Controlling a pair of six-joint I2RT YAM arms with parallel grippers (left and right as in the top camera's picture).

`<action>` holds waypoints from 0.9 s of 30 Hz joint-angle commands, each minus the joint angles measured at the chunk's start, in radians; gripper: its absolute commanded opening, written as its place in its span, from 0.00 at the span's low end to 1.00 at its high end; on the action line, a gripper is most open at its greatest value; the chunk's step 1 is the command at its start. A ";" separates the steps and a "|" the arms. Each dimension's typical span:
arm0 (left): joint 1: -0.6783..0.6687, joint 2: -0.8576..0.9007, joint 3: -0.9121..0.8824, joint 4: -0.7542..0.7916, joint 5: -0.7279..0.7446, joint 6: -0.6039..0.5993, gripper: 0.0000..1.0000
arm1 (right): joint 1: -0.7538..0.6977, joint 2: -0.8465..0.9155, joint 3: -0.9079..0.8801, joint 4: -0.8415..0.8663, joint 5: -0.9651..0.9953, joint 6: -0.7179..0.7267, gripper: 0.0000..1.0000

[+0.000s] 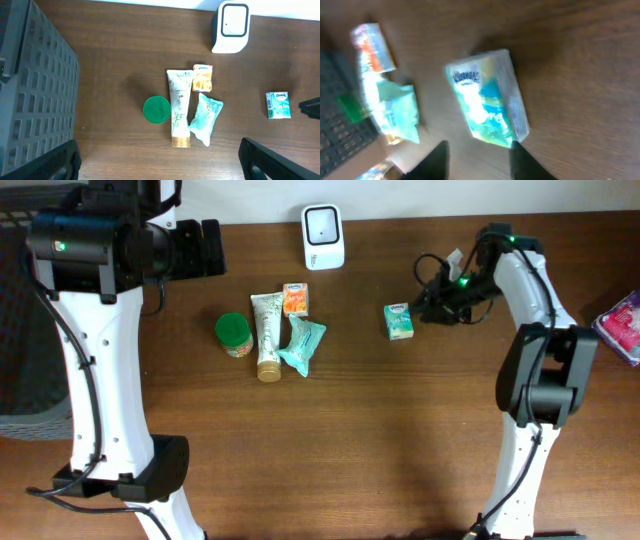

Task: Scan the item barcode
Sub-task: 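Pass the green Kleenex pack over the scanner and place it right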

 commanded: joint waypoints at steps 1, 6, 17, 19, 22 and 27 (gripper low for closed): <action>0.001 -0.013 0.008 0.000 -0.003 0.016 0.99 | 0.040 -0.012 -0.017 0.012 0.189 -0.016 0.55; 0.001 -0.013 0.008 0.000 -0.003 0.016 0.99 | 0.083 -0.010 -0.123 0.141 0.188 -0.015 0.55; 0.001 -0.013 0.008 0.000 -0.003 0.016 0.99 | 0.157 -0.017 0.161 0.227 0.151 0.045 0.04; 0.001 -0.013 0.008 0.000 -0.003 0.016 0.99 | 0.222 -0.017 0.265 0.300 0.422 0.041 0.04; 0.001 -0.013 0.008 0.000 -0.003 0.016 0.99 | 0.343 -0.012 0.280 0.437 0.836 -0.129 0.04; 0.001 -0.013 0.008 0.000 -0.003 0.016 0.99 | 0.510 0.060 0.271 0.709 1.041 -0.474 0.04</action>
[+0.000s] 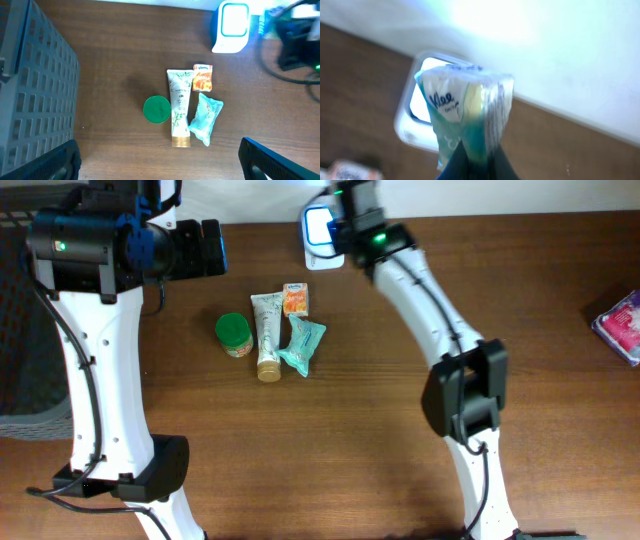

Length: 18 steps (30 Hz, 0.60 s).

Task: Scan the item barcode
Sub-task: 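Pass the green Kleenex pack over the scanner and place it right, then reach the right gripper to the green wipes pouch and grasp it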

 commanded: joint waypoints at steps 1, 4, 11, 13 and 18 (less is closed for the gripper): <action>0.001 -0.013 0.008 0.000 -0.004 0.016 0.99 | 0.037 0.062 -0.001 0.088 0.146 -0.209 0.04; 0.001 -0.013 0.008 0.000 -0.004 0.016 0.99 | 0.050 0.078 -0.001 0.117 0.146 -0.219 0.04; 0.001 -0.013 0.008 0.000 -0.004 0.016 0.99 | -0.048 0.010 0.005 0.022 0.386 0.208 0.04; 0.001 -0.013 0.008 0.000 -0.004 0.016 0.99 | -0.162 -0.040 0.005 -0.104 0.354 0.311 0.04; 0.001 -0.013 0.008 0.000 -0.004 0.016 0.99 | -0.460 -0.042 0.003 -0.407 0.342 0.361 0.04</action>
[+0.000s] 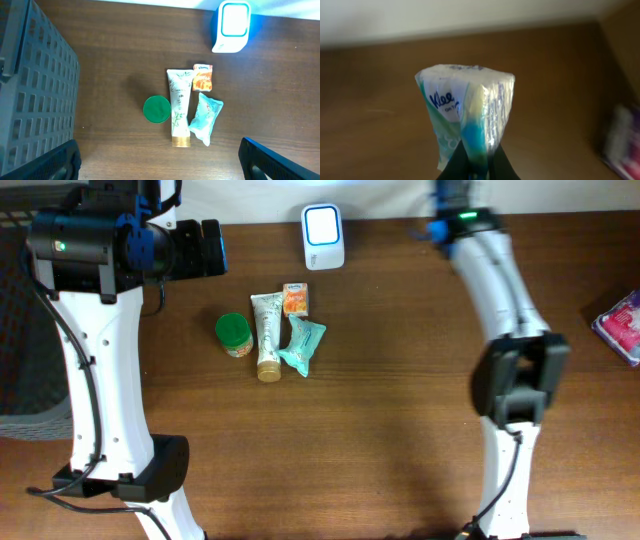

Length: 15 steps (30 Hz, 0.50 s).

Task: Scan the item barcode
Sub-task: 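Reach the right gripper to the green wipes pouch and grasp it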

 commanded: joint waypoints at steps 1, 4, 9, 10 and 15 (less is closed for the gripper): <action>0.001 -0.013 0.008 0.000 -0.003 0.016 0.99 | -0.169 -0.031 -0.001 -0.111 -0.006 0.056 0.04; 0.001 -0.013 0.008 0.000 -0.003 0.016 0.99 | -0.308 -0.031 -0.005 -0.153 -0.103 0.056 0.31; 0.001 -0.013 0.008 0.000 -0.003 0.016 0.99 | -0.431 -0.031 -0.005 -0.163 -0.402 0.057 0.99; 0.001 -0.013 0.008 0.000 -0.003 0.016 0.99 | -0.434 -0.031 -0.007 -0.166 -0.428 0.057 0.99; 0.001 -0.013 0.008 0.000 -0.003 0.016 0.99 | -0.398 -0.031 -0.008 -0.229 -0.740 0.056 0.99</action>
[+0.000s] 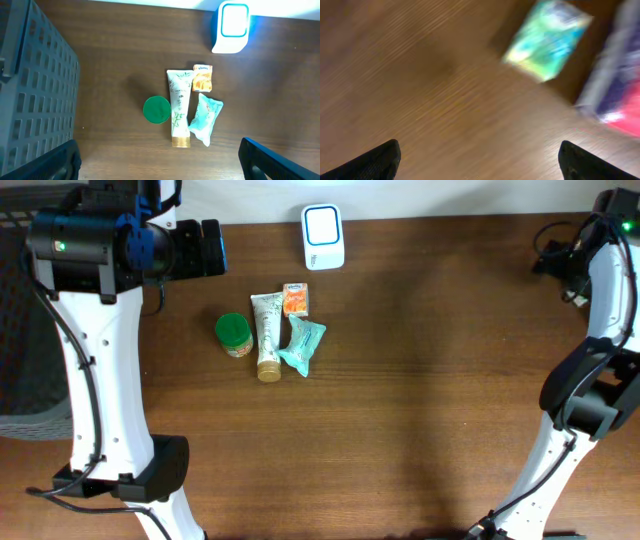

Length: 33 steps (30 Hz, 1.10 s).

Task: Scan the item barcode
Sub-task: 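Reach the right gripper to the green wipes pouch and grasp it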

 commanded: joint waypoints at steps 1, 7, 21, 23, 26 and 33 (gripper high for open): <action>0.001 -0.013 0.008 0.000 -0.003 0.016 0.99 | 0.055 -0.028 -0.007 -0.053 -0.343 0.008 0.99; 0.001 -0.013 0.008 0.000 -0.003 0.016 0.99 | 0.306 -0.028 -0.007 -0.232 -0.499 0.005 0.99; 0.001 -0.013 0.008 0.000 -0.003 0.016 0.99 | 0.893 -0.027 -0.104 -0.074 -0.266 0.460 0.97; 0.001 -0.013 0.008 0.000 -0.003 0.016 0.99 | 0.906 -0.027 -0.166 -0.008 -0.273 0.480 0.93; 0.001 -0.013 0.008 0.000 -0.003 0.016 0.99 | 0.925 -0.027 -0.265 0.077 -0.261 0.479 0.79; 0.001 -0.013 0.008 0.000 -0.003 0.016 0.99 | 0.878 -0.030 -0.205 -0.144 0.065 0.360 0.62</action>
